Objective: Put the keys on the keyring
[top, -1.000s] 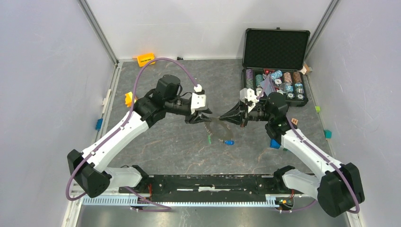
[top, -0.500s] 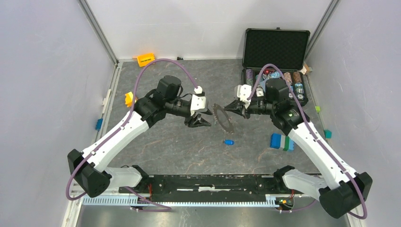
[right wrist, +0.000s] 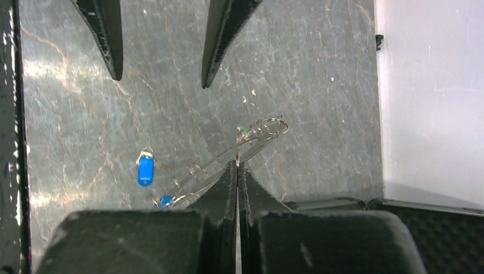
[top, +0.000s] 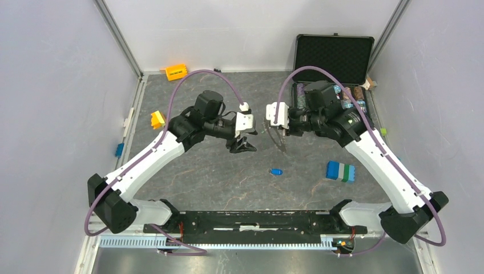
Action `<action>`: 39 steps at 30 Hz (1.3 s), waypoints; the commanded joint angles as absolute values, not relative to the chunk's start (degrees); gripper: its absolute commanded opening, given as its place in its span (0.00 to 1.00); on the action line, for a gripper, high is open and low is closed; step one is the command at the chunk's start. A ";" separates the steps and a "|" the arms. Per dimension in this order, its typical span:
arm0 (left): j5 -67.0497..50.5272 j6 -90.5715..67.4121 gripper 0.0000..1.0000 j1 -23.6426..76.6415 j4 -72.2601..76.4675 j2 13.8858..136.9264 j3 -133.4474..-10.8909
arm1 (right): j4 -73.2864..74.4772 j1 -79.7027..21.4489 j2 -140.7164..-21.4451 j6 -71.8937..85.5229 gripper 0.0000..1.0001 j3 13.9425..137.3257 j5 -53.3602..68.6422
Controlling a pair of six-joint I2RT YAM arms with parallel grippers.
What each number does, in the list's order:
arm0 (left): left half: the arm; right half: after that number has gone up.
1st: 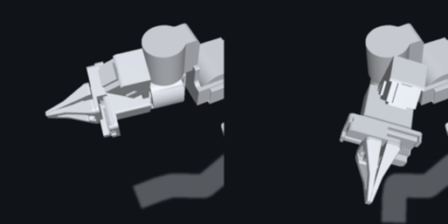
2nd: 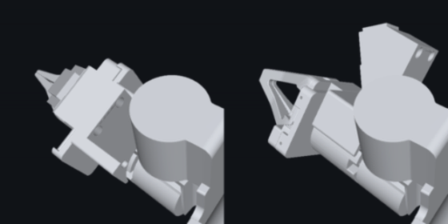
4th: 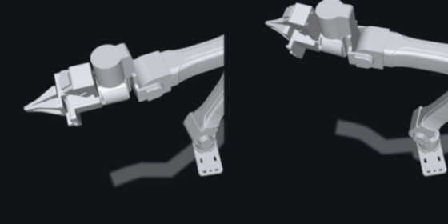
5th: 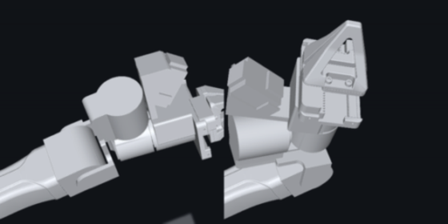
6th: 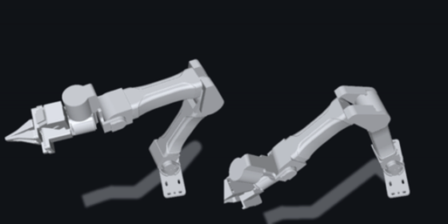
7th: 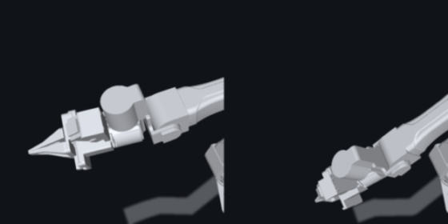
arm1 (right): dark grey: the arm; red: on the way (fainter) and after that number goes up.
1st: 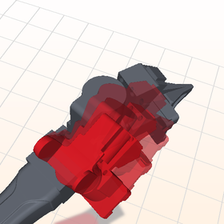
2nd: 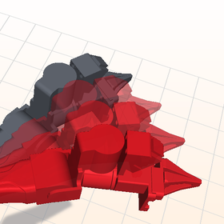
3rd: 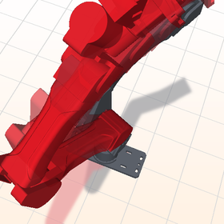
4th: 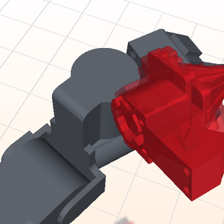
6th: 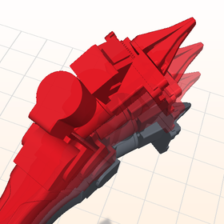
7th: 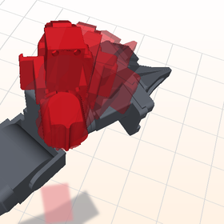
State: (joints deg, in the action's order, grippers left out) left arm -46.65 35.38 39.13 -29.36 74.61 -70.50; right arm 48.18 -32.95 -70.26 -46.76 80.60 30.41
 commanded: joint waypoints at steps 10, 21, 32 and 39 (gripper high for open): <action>-44.49 33.09 0.65 39.29 -25.17 75.37 -68.98 | 62.61 -38.98 -74.35 -54.31 0.00 89.16 9.84; -47.04 27.02 0.62 39.31 -19.06 77.82 -69.03 | 62.81 -41.81 -75.66 -54.02 0.00 89.50 8.10; -52.40 24.69 0.51 40.47 -18.37 83.78 -75.66 | 58.84 -42.67 -75.57 -50.23 0.00 88.05 19.10; -53.44 22.37 0.51 40.79 -18.30 84.59 -77.11 | 53.46 -42.89 -70.49 -52.77 0.00 81.89 21.33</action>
State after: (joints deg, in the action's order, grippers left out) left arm -53.19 26.55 39.27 -21.28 84.14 -74.50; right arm 58.83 -41.21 -70.91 -50.09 83.55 16.88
